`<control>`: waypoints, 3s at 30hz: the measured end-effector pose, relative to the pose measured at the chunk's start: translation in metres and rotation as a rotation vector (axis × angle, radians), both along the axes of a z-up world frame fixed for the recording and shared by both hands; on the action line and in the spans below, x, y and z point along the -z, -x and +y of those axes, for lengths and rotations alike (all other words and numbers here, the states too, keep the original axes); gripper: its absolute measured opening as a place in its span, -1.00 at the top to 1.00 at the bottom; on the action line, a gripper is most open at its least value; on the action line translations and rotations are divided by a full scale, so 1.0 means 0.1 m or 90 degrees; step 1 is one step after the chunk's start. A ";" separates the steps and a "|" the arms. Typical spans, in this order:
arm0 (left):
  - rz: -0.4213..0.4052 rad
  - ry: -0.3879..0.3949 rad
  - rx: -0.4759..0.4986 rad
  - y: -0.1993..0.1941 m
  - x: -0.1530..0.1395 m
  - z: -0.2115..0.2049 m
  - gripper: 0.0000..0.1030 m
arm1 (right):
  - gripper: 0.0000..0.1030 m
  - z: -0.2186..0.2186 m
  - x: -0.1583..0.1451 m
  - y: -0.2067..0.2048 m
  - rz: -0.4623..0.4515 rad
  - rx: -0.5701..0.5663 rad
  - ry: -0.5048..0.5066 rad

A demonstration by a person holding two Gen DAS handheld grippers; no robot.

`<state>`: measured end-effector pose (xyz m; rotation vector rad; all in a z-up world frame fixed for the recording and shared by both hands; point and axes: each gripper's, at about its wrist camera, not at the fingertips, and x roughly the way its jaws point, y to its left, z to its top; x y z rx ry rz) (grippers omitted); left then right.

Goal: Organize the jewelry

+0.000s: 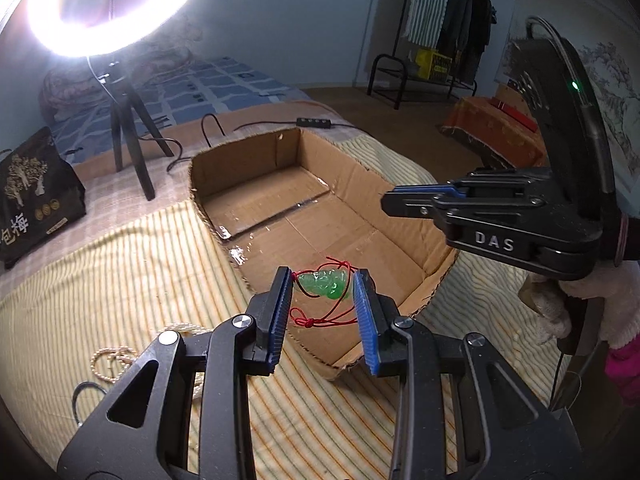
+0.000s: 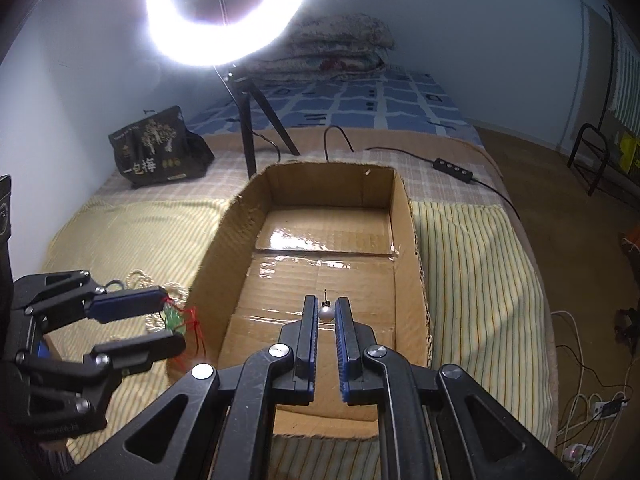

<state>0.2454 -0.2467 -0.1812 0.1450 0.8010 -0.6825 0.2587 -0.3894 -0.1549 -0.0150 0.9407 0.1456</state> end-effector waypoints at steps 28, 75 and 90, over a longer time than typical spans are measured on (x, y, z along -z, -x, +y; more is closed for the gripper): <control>-0.020 -0.012 -0.025 0.12 -0.17 0.13 -0.16 | -0.54 -0.10 -0.26 0.18 -0.049 0.068 0.013; 0.029 -0.017 -0.081 1.25 -0.04 2.35 -0.03 | -0.34 1.46 -0.07 0.77 0.082 -0.145 -0.029; 0.076 -0.050 -0.011 1.09 0.45 2.05 0.09 | 0.26 1.95 0.57 0.43 0.197 -0.185 -0.050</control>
